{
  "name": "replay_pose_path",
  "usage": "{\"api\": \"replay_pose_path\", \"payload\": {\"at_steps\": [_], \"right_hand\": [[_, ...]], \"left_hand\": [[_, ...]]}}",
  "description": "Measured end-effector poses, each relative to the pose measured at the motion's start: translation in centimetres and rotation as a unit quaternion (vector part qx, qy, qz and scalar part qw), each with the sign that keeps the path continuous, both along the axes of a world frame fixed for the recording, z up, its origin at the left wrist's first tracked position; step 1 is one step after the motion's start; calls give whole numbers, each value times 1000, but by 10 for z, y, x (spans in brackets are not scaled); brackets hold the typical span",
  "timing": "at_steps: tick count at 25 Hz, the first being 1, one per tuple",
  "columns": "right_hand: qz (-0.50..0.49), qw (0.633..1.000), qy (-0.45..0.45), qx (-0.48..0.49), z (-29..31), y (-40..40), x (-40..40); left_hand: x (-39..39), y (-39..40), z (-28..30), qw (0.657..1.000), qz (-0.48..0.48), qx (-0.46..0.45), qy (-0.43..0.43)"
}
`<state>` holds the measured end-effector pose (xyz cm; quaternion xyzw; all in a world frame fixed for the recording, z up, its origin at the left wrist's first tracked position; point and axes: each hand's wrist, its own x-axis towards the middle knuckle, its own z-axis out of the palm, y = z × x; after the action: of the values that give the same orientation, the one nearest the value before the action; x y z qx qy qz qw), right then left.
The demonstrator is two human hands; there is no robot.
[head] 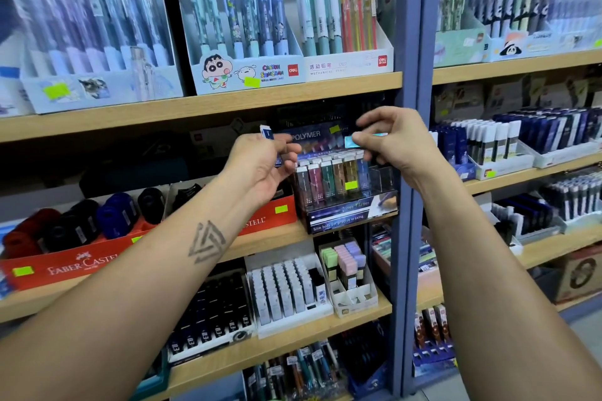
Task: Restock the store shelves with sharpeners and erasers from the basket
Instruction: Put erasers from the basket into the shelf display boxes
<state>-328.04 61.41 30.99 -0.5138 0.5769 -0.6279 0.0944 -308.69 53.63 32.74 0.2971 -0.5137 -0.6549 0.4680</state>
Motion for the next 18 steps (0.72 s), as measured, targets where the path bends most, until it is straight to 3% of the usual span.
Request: {"api": "replay_pose_path", "payload": {"at_steps": [2, 7, 11, 18], "right_hand": [[-29, 999, 24, 21, 0, -1, -1], [39, 988, 120, 85, 1, -7, 7], [-32, 971, 214, 98, 0, -17, 8], [-58, 932, 332, 135, -7, -33, 21]], "left_hand": [[0, 0, -4, 1000, -2, -1, -19], [-3, 6, -14, 999, -20, 0, -29], [-4, 7, -20, 998, -35, 3, -44], [4, 14, -21, 982, -185, 26, 15]]}}
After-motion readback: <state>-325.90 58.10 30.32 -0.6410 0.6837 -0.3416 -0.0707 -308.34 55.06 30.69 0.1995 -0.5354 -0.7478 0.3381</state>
